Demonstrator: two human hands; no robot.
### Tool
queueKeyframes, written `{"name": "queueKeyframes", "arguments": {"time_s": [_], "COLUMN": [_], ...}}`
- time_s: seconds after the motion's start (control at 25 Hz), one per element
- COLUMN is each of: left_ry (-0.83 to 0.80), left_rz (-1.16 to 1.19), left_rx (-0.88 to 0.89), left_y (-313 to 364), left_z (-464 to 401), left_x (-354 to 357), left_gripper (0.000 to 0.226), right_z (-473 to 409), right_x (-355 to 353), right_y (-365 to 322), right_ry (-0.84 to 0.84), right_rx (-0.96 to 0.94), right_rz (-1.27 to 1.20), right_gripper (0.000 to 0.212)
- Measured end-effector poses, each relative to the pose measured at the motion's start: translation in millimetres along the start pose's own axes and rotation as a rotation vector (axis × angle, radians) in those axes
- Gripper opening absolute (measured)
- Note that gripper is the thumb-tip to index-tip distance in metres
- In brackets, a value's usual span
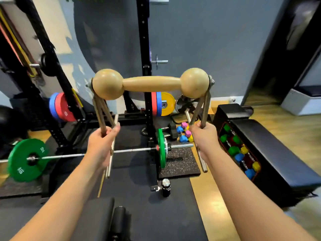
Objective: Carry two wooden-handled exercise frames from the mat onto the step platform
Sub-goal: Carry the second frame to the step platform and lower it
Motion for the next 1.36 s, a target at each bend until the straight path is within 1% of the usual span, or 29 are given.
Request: {"name": "queueKeyframes", "arguments": {"time_s": [0.08, 0.16, 0.32, 0.36, 0.44, 0.6, 0.68, 0.76, 0.84, 0.96, 1.08, 1.24, 1.36], "left_ry": [-0.016, -0.013, -0.043, -0.044, -0.015, 0.048, 0.110, 0.178, 0.274, 0.391, 0.496, 0.675, 0.786], "left_rz": [0.022, 0.083, 0.141, 0.143, 0.150, 0.216, 0.183, 0.136, 0.102, 0.169, 0.162, 0.119, 0.158], "left_rx": [0.026, 0.057, 0.108, 0.118, 0.118, 0.156, 0.174, 0.199, 0.217, 0.246, 0.267, 0.329, 0.380], "left_y": [45.8, 84.7, 150.6, 166.2, 191.0, 240.0, 255.8, 268.3, 278.8, 294.4, 307.1, 329.6, 341.8], "left_z": [0.5, 3.9, 19.2, 25.8, 40.0, 76.8, 94.8, 109.7, 126.8, 152.3, 185.4, 232.7, 270.3], "left_x": [0.3, -2.5, -10.0, -12.0, -16.9, -30.0, -40.1, -53.5, -74.0, -112.6, -159.9, -234.2, -307.3], "left_gripper": [0.038, 0.033, 0.044, 0.041, 0.032, 0.027, 0.026, 0.026, 0.029, 0.031, 0.035, 0.038, 0.037], "right_z": [3.1, 5.1, 15.2, 16.8, 19.9, 32.4, 37.6, 46.4, 59.4, 88.4, 131.1, 212.7, 289.1], "right_x": [6.5, 7.8, 5.9, 5.8, 6.4, 13.4, 17.4, 26.5, 40.9, 65.8, 97.1, 143.2, 181.2], "right_y": [-41.8, -77.9, -138.2, -150.3, -172.4, -214.6, -228.7, -237.6, -238.7, -242.6, -253.9, -269.8, -280.1], "right_ry": [-0.046, -0.055, -0.087, -0.102, -0.143, -0.256, -0.301, -0.354, -0.422, -0.507, -0.585, -0.752, -0.864], "right_rx": [-0.031, -0.070, -0.161, -0.177, -0.208, -0.259, -0.266, -0.268, -0.255, -0.253, -0.281, -0.319, -0.353], "right_rz": [-0.042, -0.057, -0.086, -0.110, -0.144, -0.208, -0.224, -0.244, -0.266, -0.291, -0.317, -0.346, -0.374], "right_gripper": [0.025, 0.024, 0.029, 0.030, 0.030, 0.029, 0.033, 0.034, 0.038, 0.039, 0.029, 0.035, 0.027]}}
Point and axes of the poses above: each hand's wrist, its own z-axis away from the middle knuckle, its own x-axis out of the palm, y = z × x, the point moved 10 cm from there along -z, towards the middle knuckle, and after that the axes turned 12 degrees about y, right-handed, at the moved point
